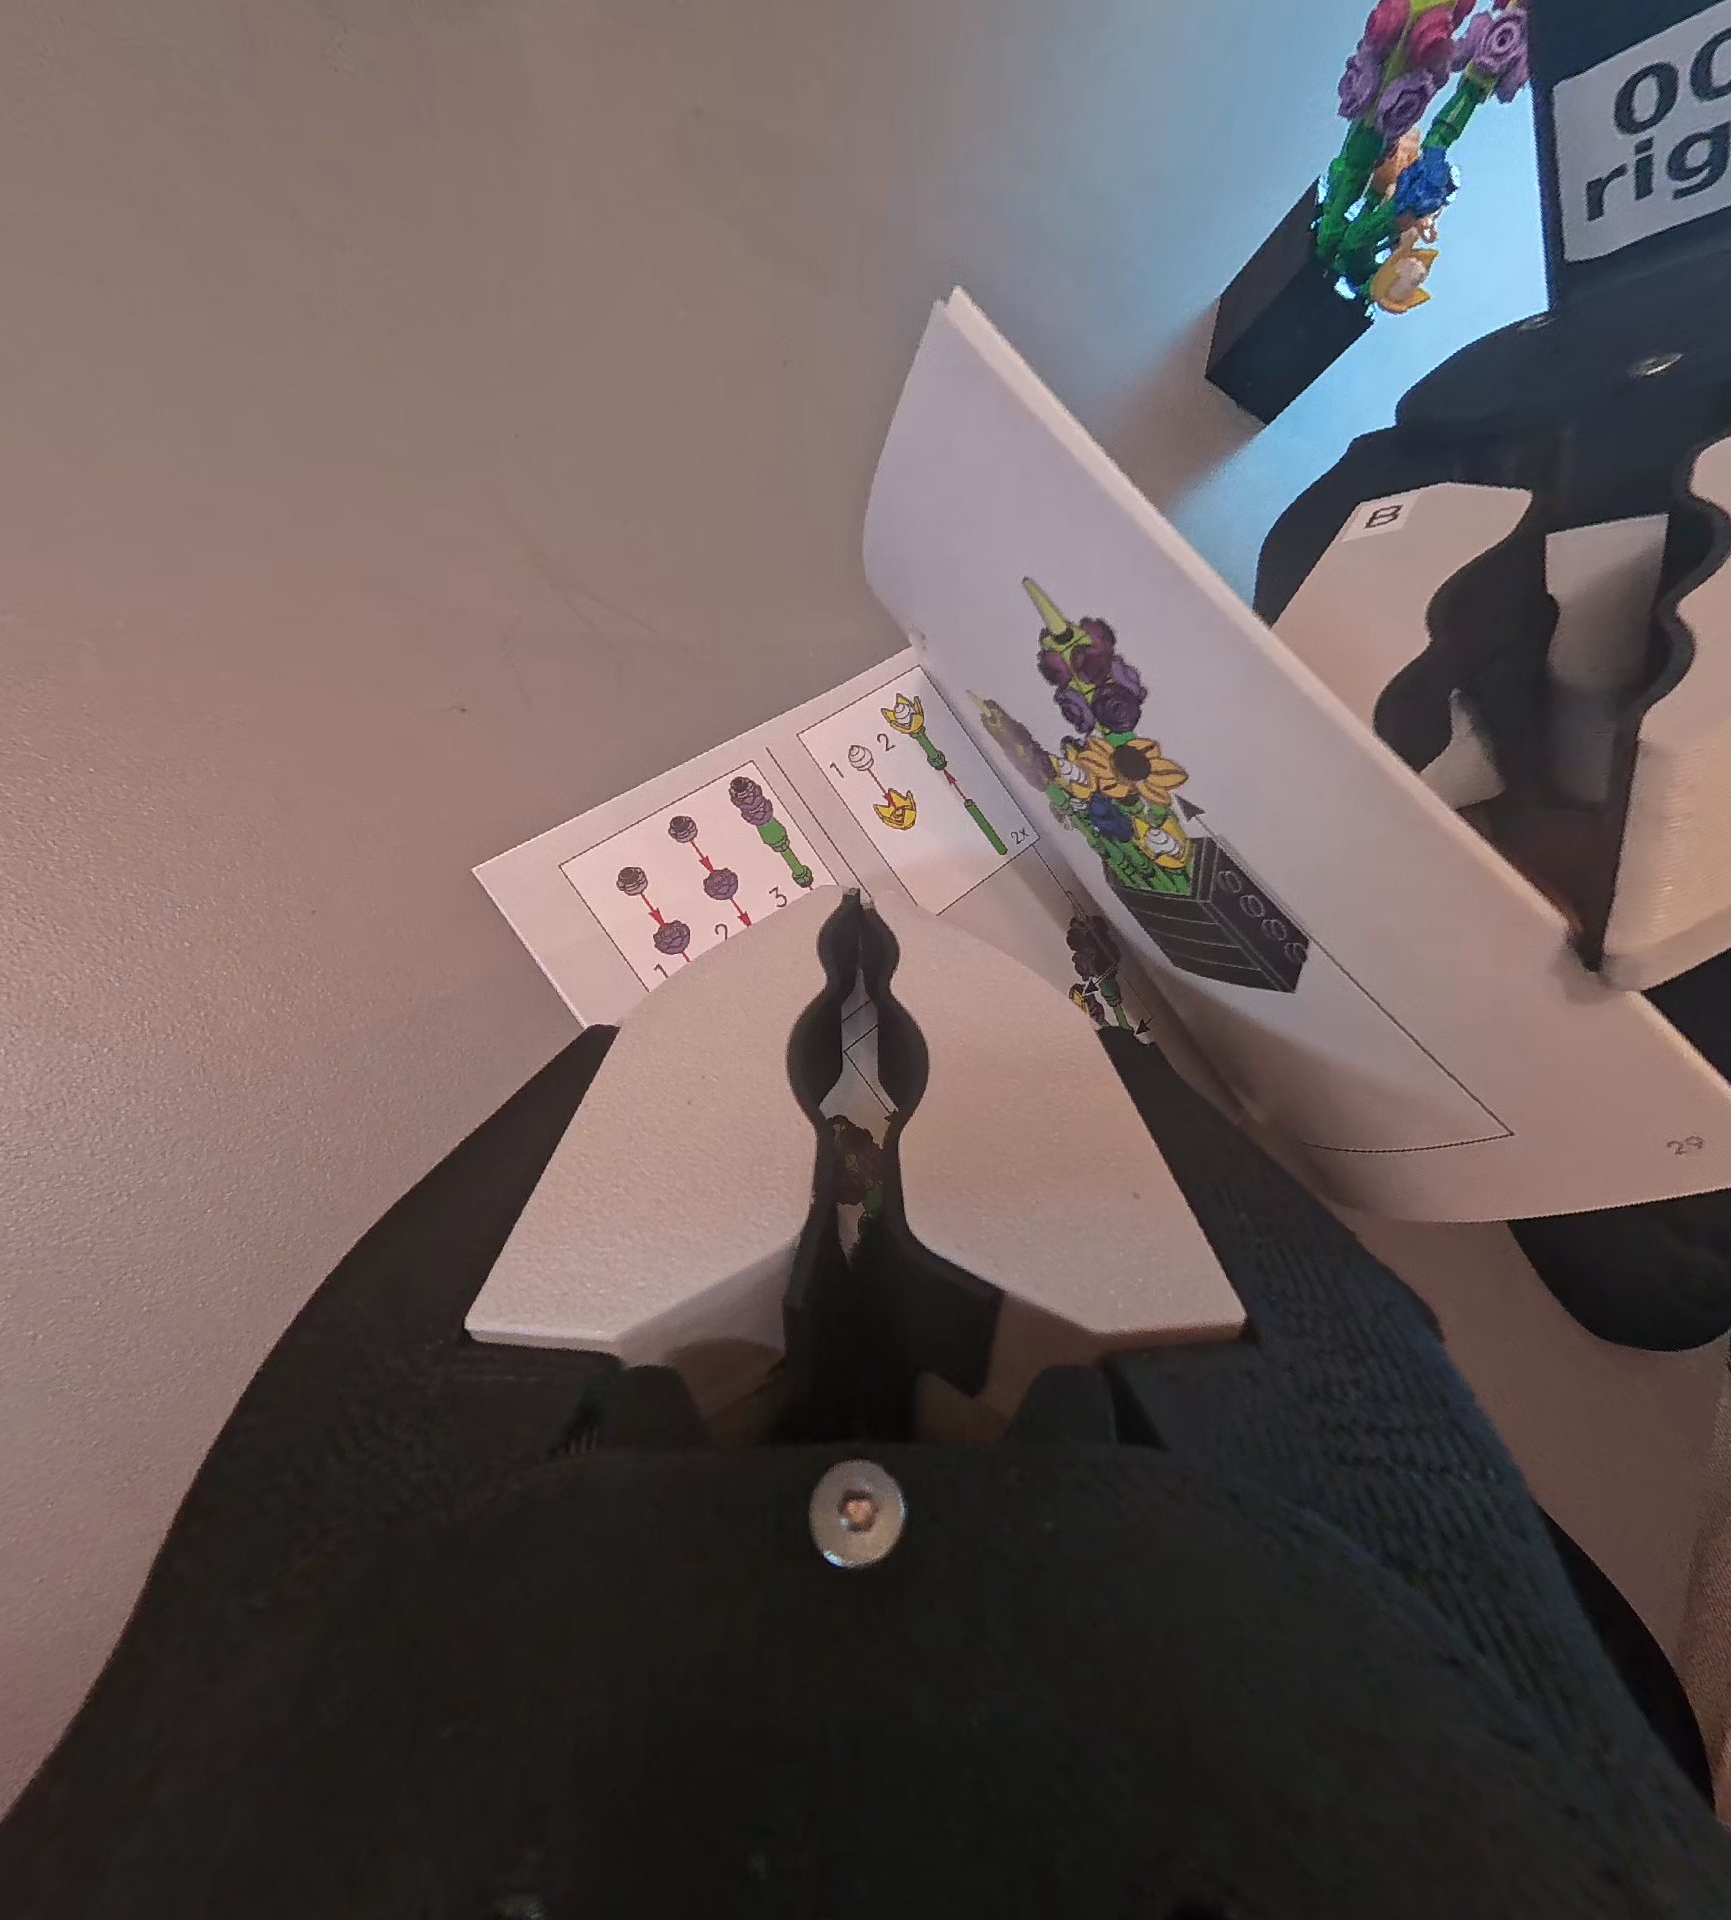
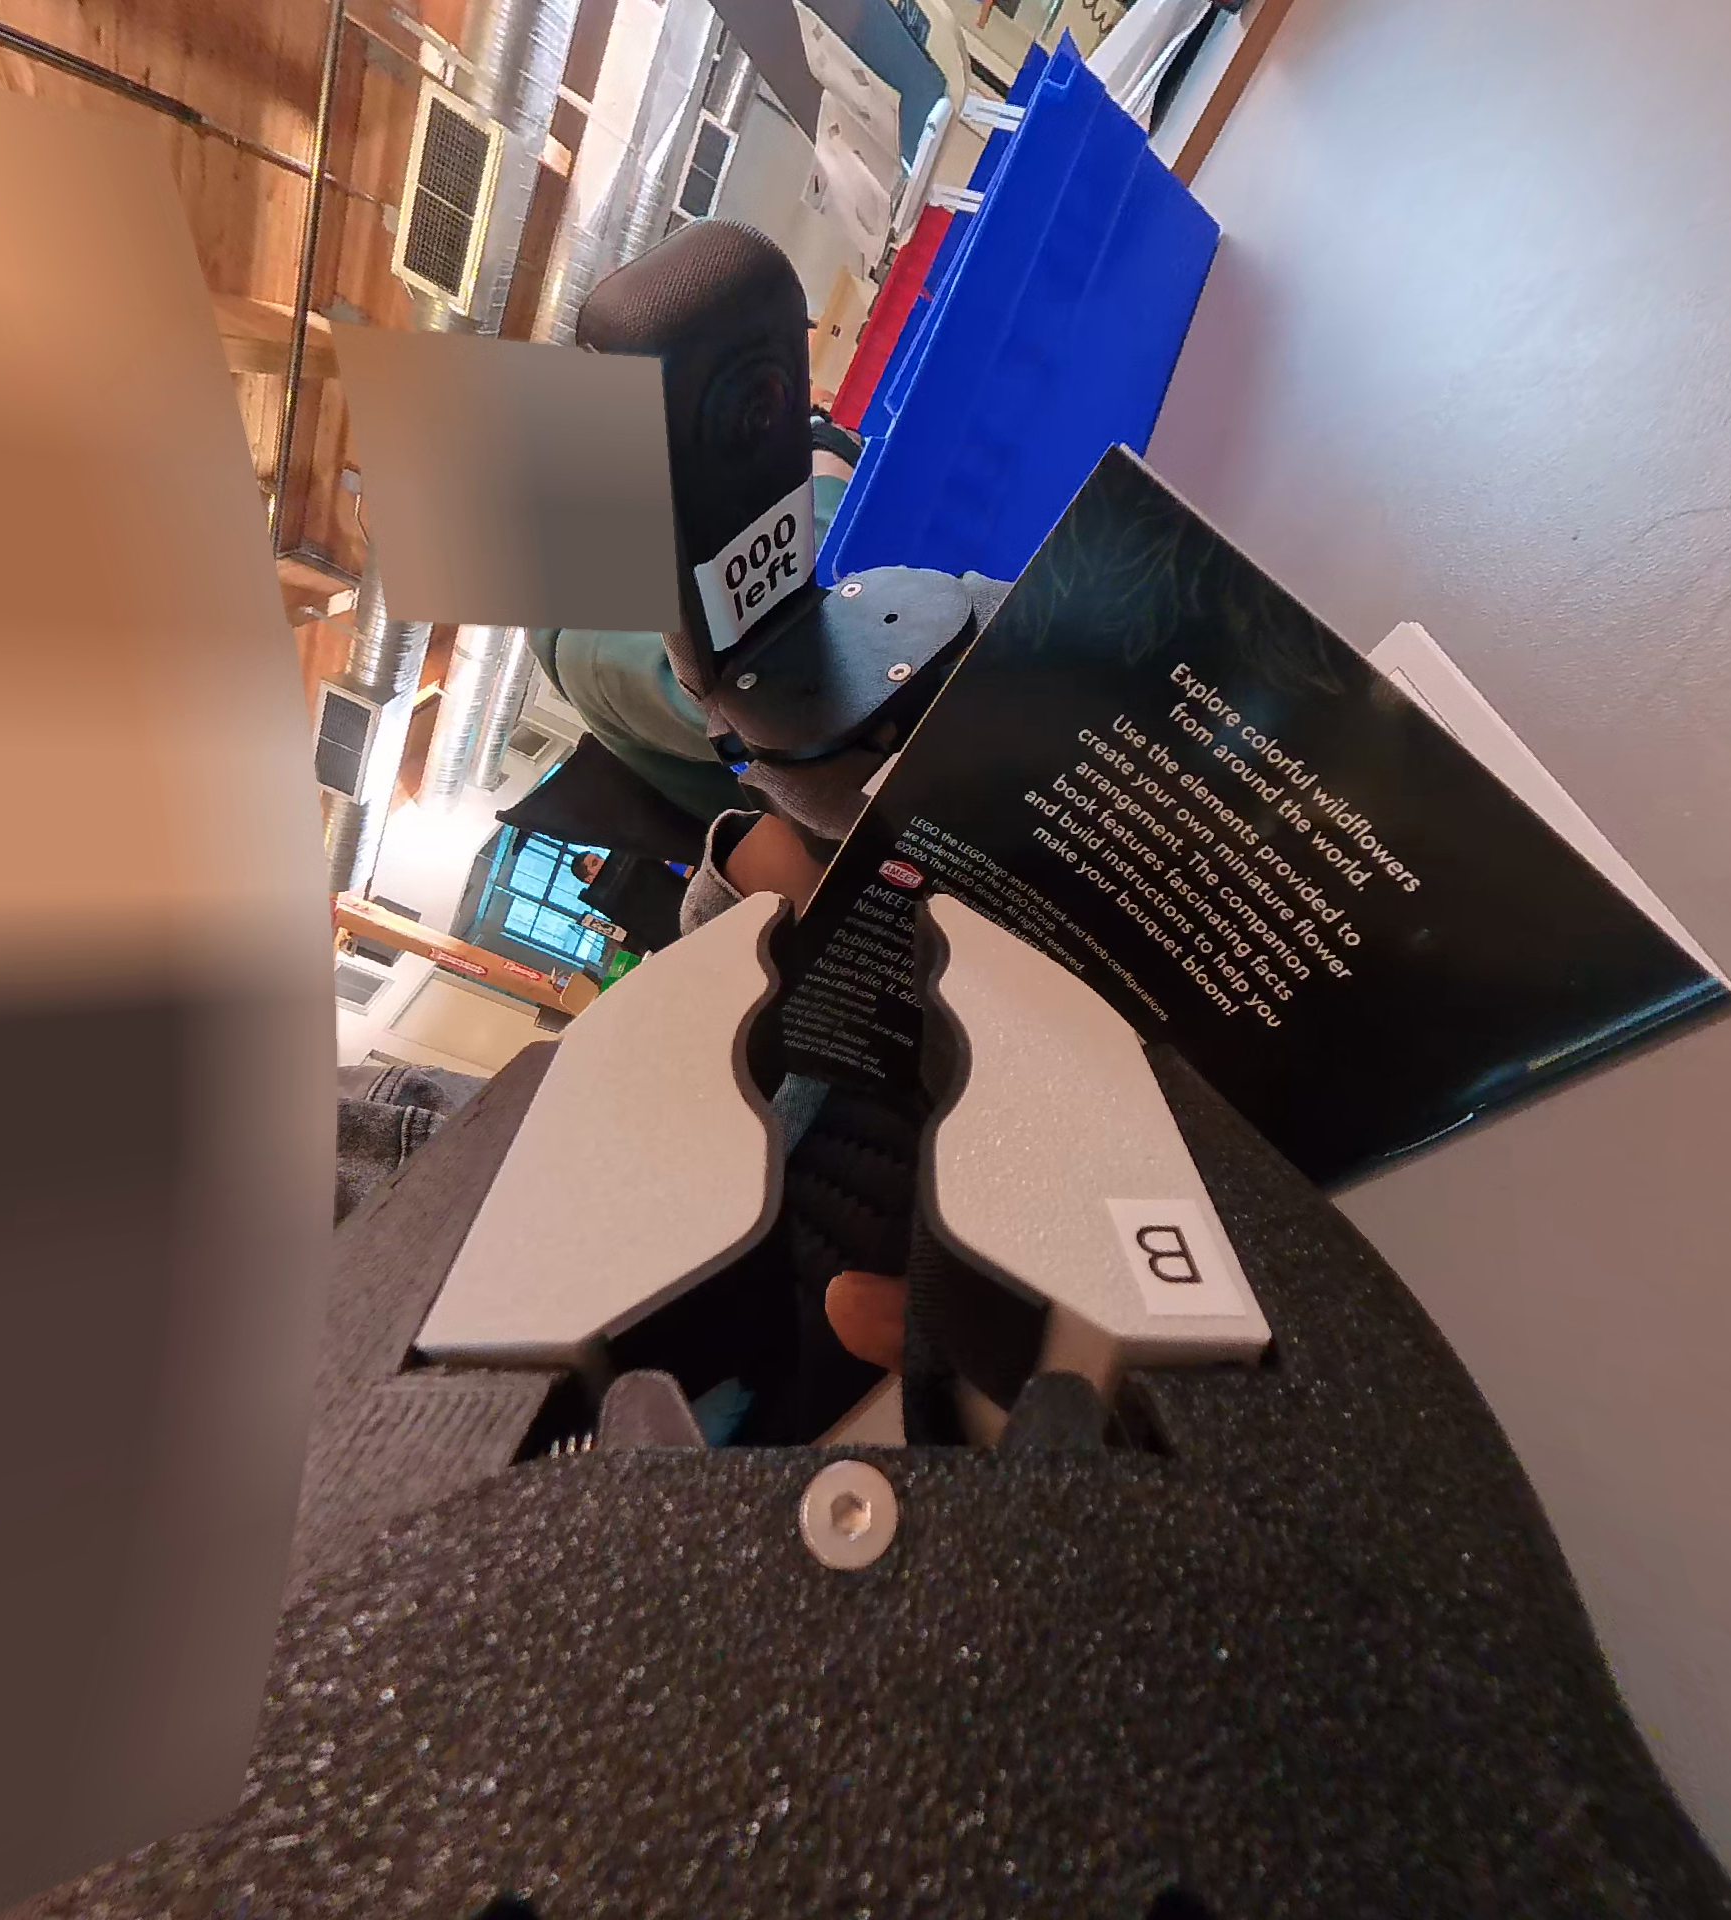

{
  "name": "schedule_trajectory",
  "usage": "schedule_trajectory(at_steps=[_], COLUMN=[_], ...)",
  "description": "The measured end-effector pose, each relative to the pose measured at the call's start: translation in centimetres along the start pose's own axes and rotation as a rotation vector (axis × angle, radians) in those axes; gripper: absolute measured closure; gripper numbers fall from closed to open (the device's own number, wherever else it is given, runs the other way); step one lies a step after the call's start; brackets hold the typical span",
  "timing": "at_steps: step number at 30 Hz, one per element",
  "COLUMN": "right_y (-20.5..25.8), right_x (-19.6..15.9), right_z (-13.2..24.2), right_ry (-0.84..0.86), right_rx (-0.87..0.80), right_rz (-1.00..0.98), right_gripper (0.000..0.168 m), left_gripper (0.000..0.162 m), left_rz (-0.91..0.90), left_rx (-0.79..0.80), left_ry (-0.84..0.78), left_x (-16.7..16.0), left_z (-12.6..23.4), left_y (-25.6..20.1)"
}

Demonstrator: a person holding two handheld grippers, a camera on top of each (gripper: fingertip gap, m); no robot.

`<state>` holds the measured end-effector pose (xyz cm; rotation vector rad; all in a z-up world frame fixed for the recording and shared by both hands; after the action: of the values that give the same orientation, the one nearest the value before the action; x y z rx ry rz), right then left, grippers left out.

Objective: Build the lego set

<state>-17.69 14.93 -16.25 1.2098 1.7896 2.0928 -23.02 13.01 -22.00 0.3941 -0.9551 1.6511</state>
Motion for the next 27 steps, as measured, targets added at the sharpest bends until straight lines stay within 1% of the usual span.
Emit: schedule_trajectory(at_steps=[16, 18, 20, 21, 22, 25, 27], right_y=[-0.1, -0.47, -0.35, -0.27, -0.13, 0.15, 0.35], right_x=[-0.04, -0.08, -0.05, 0.01, 0.1, 0.45, 0.79], right_z=[0.11, 0.13, 0.16, 0.19, 0.24, 0.41, 0.45], right_ry=[-0.001, 0.001, -0.003, -0.008, -0.015, -0.035, -0.04], right_rx=[-0.006, -0.044, -0.046, -0.043, -0.035, -0.061, -0.117], right_rz=[-0.007, 0.002, 0.021, 0.023, 0.024, 0.043, 0.09], right_gripper=[0.145, 0.154, 0.162, 0.162, 0.157, 0.131, 0.127], left_gripper=[0.161, 0.161, 0.161, 0.161, 0.161, 0.161, 0.161], left_rz=[0.001, 0.001, 0.001, 0.0, -0.001, 0.003, 0.004], left_rx=[-0.001, -0.002, -0.002, -0.001, 0.0, -0.003, -0.004], left_ry=[0.0, 0.0, 0.0, 0.0, 0.0, 0.0, 0.0], left_x=[0.0, -0.01, -0.01, -0.01, -0.01, 0.0, 0.0], left_z=[0.0, 0.0, 0.0, 0.0, 0.01, 0.0, 0.01], left_y=[0.03, 0.02, 0.02, 0.03, 0.02, 0.03, 0.03])
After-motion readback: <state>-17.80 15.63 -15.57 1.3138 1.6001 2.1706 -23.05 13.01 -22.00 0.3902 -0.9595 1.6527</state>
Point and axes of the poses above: each gripper's, where its closed fingertips meet, z back along the fingers, x out of its top, y = z × x across the jaws, the point moved 3 cm from there along z, back along the fingers, and after that the axes turned 3 degrees about -y, right-handed, at the moved point
